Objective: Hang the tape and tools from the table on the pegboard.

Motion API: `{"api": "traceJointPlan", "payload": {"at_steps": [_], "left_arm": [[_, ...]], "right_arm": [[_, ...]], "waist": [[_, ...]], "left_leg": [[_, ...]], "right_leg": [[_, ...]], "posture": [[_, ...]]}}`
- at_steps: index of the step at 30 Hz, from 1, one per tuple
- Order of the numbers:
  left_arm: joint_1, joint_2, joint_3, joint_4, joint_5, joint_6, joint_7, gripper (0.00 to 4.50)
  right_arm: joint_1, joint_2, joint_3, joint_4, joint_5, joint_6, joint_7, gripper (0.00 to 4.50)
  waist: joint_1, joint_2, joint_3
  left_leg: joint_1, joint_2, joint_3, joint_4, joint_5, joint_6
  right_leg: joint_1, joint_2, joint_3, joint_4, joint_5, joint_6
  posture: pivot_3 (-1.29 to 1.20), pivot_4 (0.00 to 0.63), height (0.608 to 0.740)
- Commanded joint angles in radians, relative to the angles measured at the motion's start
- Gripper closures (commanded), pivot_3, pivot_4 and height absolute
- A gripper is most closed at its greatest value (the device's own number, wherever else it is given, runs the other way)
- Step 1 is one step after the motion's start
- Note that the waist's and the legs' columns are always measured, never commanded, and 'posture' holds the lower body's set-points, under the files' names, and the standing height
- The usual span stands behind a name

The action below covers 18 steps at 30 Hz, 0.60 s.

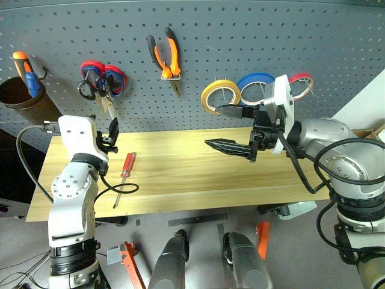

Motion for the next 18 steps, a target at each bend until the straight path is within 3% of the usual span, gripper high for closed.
{"api": "traceJointPlan", "payload": {"at_steps": [1,2,9,18], "left_arm": [[0.061,0.021,0.003,-0.018,0.035,0.078,0.020,0.31],[0.070,0.039,-0.011,0.004,0.049,0.121,0.016,0.03],[-0.041,0.131,-0.062,0.218,0.067,0.345,-0.020,0.03],[-0.266,0.180,-0.214,0.599,0.105,0.316,-0.147,0.03]], "right_arm": [[0.010,-0.016,-0.001,-0.038,-0.004,0.015,-0.016,0.00],[0.016,-0.019,0.007,-0.041,-0.005,0.035,-0.027,0.00],[0.038,0.061,0.018,-0.057,0.046,0.234,-0.190,0.00],[0.048,0.141,0.033,-0.091,0.049,0.304,-0.287,0.00]], "waist": [[-0.002,0.000,0.000],[-0.003,0.000,0.000],[-0.003,0.000,0.000],[-0.009,0.000,0.000]], "left_leg": [[0.000,0.000,0.000,0.000,0.000,0.000],[0.000,0.000,0.000,0.000,0.000,0.001],[0.000,0.000,-0.001,0.001,-0.001,0.002],[0.000,-0.001,0.000,0.000,-0.001,0.001]], "right_leg": [[0.000,0.000,0.000,0.000,0.000,0.000],[0.000,0.000,0.000,0.000,0.000,0.000],[-0.001,0.001,0.000,0.003,0.000,0.000],[-0.003,-0.001,0.000,0.005,0.000,0.000]], "posture": [[-0.14,0.315,0.740],[-0.14,0.318,0.740],[-0.13,0.324,0.740],[-0.15,0.331,0.740]]}}
